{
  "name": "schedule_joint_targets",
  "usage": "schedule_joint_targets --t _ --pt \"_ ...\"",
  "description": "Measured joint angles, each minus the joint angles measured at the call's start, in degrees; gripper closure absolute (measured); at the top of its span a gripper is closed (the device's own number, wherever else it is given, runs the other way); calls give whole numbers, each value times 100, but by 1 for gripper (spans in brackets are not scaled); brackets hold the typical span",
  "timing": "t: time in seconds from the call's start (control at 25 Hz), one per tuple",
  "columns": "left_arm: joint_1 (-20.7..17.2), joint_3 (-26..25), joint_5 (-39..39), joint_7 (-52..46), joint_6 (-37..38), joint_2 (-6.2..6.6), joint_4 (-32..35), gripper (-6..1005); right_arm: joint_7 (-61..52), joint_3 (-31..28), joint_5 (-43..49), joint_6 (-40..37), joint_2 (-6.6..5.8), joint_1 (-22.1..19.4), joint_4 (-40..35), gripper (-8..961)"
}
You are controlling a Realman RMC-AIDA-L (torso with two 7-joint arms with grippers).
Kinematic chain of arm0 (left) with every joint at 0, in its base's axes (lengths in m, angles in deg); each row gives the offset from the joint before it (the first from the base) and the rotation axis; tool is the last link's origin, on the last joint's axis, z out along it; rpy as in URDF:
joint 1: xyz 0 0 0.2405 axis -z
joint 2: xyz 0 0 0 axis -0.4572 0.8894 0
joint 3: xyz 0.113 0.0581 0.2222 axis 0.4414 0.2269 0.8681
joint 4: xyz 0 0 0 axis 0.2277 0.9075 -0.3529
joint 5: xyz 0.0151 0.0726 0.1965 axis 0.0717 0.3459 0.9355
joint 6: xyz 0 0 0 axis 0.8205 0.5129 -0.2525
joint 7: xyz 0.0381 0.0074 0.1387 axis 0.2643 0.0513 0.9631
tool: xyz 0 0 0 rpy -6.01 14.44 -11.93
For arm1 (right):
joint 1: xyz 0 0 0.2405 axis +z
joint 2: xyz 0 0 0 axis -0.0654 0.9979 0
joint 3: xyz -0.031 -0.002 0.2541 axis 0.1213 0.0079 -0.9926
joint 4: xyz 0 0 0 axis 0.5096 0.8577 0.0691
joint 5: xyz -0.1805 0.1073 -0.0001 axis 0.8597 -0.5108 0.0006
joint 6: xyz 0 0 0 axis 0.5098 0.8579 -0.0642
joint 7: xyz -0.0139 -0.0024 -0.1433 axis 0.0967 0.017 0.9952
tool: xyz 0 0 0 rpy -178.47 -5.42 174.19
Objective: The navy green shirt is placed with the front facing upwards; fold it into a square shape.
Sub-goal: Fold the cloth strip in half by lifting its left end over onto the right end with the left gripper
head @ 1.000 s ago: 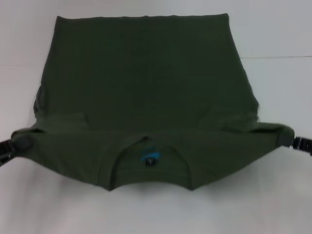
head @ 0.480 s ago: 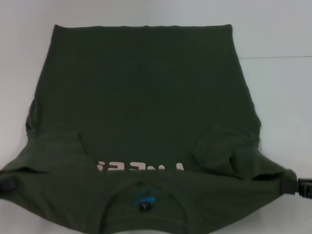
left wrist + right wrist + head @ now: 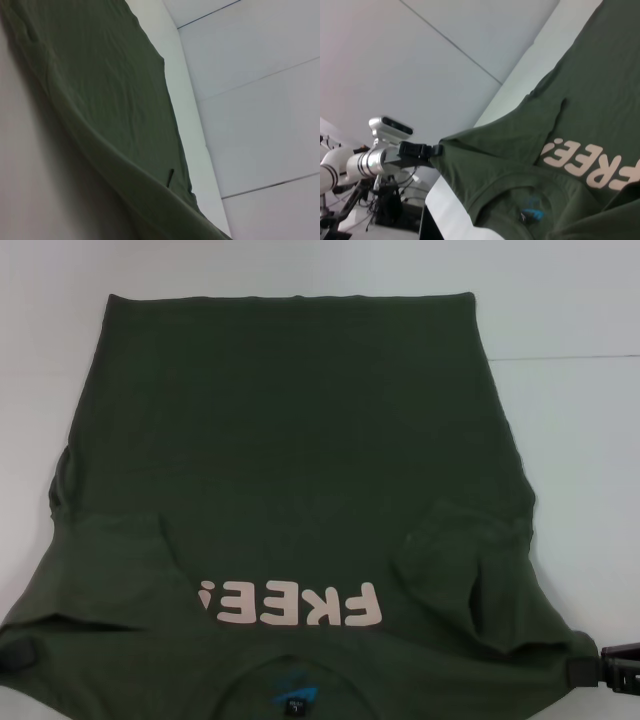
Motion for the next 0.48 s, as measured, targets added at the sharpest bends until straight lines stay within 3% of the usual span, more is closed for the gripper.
schedule_joint_targets --t 0.48 --pt "-65 49 227 -9 58 78 87 932 37 436 6 -13 -108 24 9 921"
